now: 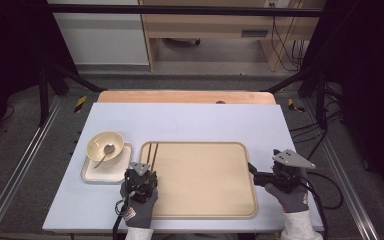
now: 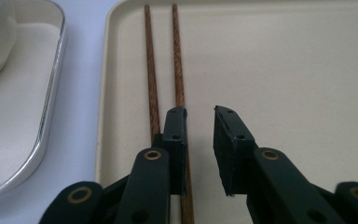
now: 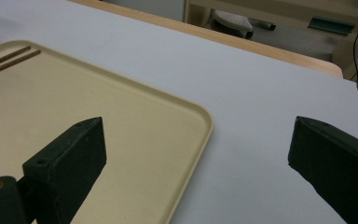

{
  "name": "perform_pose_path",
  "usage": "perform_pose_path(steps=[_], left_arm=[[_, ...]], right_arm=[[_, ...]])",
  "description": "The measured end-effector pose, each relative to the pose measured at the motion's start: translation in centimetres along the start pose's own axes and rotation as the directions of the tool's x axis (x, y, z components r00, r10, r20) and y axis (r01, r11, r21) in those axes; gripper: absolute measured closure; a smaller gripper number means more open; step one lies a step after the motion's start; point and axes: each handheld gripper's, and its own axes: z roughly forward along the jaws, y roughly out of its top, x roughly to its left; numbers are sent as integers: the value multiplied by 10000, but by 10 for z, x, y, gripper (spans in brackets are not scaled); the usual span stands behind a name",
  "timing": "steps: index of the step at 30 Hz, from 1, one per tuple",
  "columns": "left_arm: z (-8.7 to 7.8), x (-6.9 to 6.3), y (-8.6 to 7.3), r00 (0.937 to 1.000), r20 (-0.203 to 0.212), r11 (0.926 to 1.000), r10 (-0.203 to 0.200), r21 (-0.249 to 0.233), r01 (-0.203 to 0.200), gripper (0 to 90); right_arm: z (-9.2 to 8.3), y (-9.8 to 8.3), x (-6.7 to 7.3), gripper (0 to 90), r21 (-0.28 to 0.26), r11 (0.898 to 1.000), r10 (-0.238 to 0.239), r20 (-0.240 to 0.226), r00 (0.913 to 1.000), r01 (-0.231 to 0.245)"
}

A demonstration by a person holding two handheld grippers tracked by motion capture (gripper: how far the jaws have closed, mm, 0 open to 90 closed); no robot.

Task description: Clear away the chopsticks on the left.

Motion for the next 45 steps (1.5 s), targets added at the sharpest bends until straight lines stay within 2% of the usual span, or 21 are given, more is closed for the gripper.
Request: perform_pose_path(steps=[5, 7, 8, 10, 12, 16, 20, 21, 22, 24, 27, 30, 31, 32, 35, 36, 37, 39, 45], left_arm=[[-15, 4, 5, 9971, 731, 9984, 204, -537, -165, 681], [-19, 5, 8, 9922, 1095, 9956, 597, -785, -512, 653], [-20, 6, 10, 9898, 1289, 9946, 610, -910, -495, 634], [-22, 8, 14, 9857, 1440, 9921, 881, -1019, -737, 601], [-25, 11, 18, 9783, 1686, 9878, 1206, -1181, -1014, 554], [-31, 18, 25, 9556, 2218, 9755, 1943, -1465, -1643, 462], [-37, 31, 30, 9362, 2696, 9687, 2257, -1645, -1862, 399], [-38, 34, 31, 9287, 2894, 9674, 2319, -1687, -1890, 388], [-40, 38, 31, 9240, 2983, 9653, 2395, -1755, -1935, 378], [-42, 45, 31, 9235, 2954, 9634, 2449, -1816, -1974, 368], [-46, 53, 29, 9146, 3134, 9599, 2557, -1948, -2016, 353], [-49, 58, 26, 9025, 3066, 9473, 3025, -2013, -2491, 332], [-50, 60, 25, 9023, 2978, 9443, 3118, -2024, -2595, 326], [-51, 62, 25, 9046, 2936, 9450, 3090, -2022, -2571, 319], [-55, 67, 24, 9050, 2934, 9448, 3079, -2061, -2547, 312], [-56, 68, 23, 9086, 2843, 9449, 3059, -2079, -2530, 310], [-56, 70, 22, 9070, 2822, 9431, 3127, -2056, -2612, 308], [-56, 74, 20, 9087, 2696, 9414, 3187, -2015, -2704, 301], [-53, 88, 11, 9166, 2562, 9458, 3068, -1894, -2637, 296]], right_arm=[[-1, 0, -1, 43, -50, 10000, 52, 14, 10000, -52], [-2, 0, -1, 41, -71, 10000, 52, 17, 10000, -51], [-2, 1, -1, 40, -72, 9999, 86, 4, 10000, -86], [-3, 1, -1, 40, -88, 9999, 86, 16, 10000, -86], [-3, 1, -2, 37, -107, 9999, 114, 25, 9999, -114], [-4, 1, -3, 34, -161, 9997, 173, 53, 9998, -173], [-7, 1, -5, 30, -247, 9993, 271, 73, 9996, -269], [-7, 1, -5, 29, -247, 9993, 292, 75, 9995, -290], [-8, 1, -5, 26, -242, 9993, 300, 80, 9995, -298], [-8, 1, -5, 24, -235, 9992, 328, 100, 9994, -325], [-8, 1, -5, 16, -196, 9994, 272, 101, 9996, -270], [-9, 1, -5, 4, -185, 9994, 286, 49, 9996, -285], [-9, 1, -5, 3, -214, 9993, 315, 67, 9995, -314], [-10, 1, -5, 3, -280, 9991, 325, 155, 9994, -321], [-11, 2, -6, 3, -384, 9987, 357, 203, 9992, -349], [-11, 2, -6, 3, -375, 9987, 340, 250, 9991, -331], [-11, 2, -6, 3, -364, 9987, 361, 261, 9990, -352], [-10, 1, -7, 4, -332, 9989, 327, 263, 9991, -318], [-8, 0, -8, 14, -243, 9991, 355, 497, 9981, -343]])
